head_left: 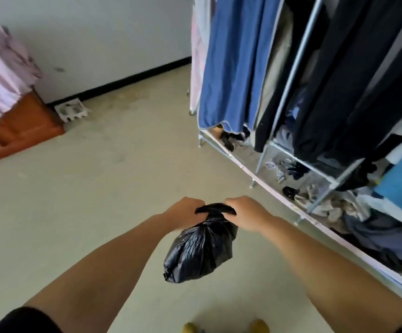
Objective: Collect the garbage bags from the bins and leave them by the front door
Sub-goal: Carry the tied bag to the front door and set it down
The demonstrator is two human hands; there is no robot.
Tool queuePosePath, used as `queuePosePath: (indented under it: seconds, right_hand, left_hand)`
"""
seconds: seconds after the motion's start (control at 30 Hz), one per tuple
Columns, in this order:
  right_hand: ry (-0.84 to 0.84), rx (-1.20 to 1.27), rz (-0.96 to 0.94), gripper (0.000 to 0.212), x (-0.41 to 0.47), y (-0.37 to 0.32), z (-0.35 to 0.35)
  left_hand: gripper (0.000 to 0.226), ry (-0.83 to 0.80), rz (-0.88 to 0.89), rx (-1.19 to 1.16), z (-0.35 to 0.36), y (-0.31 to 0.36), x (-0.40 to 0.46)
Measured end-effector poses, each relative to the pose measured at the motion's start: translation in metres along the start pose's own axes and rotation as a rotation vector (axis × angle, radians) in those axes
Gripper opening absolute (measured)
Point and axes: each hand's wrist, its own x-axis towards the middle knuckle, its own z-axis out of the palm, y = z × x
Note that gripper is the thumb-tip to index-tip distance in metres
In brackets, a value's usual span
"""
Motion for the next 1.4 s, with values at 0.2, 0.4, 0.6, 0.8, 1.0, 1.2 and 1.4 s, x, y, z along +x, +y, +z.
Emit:
queuePosePath:
  seconds: [0.2, 0.4, 0.6, 0.8, 1.0, 1.2, 1.4]
  right_hand:
    - [-0.128, -0.021, -0.191, 0.038, 0.108, -0.079, 0.010]
    - [-0.194, 0.004, -0.308, 0.034, 0.214, -0.112, 0.014]
    - [-0.239, -0.028, -0.376, 0.019, 0.347, -0.105, -0.010]
    - [-0.270, -0.046, -0.437, 0.024, 0.481, -0.100, -0.056]
    - [-0.235, -0.096, -0.464, 0.021, 0.613, -0.107, -0.084]
    - [-0.167, -0.143, -0.419, 0.019, 0.761, -0.116, -0.103]
    - [-0.116, -0.128, -0.384, 0.015, 0.888, -0.138, -0.131]
  left_hand:
    - [0.019, 0.110, -0.171, -0.065, -0.052, -0.096, -0.025]
    - [0.026, 0.183, -0.280, -0.100, -0.099, -0.177, 0.003]
    - [0.023, 0.238, -0.328, -0.125, -0.169, -0.240, 0.090]
    - [0.023, 0.282, -0.352, -0.161, -0.254, -0.286, 0.177]
    - [0.026, 0.282, -0.340, -0.134, -0.344, -0.350, 0.259]
    - [0.026, 0.232, -0.241, -0.066, -0.448, -0.433, 0.349]
    - [0.034, 0.120, -0.165, 0.074, -0.563, -0.510, 0.433]
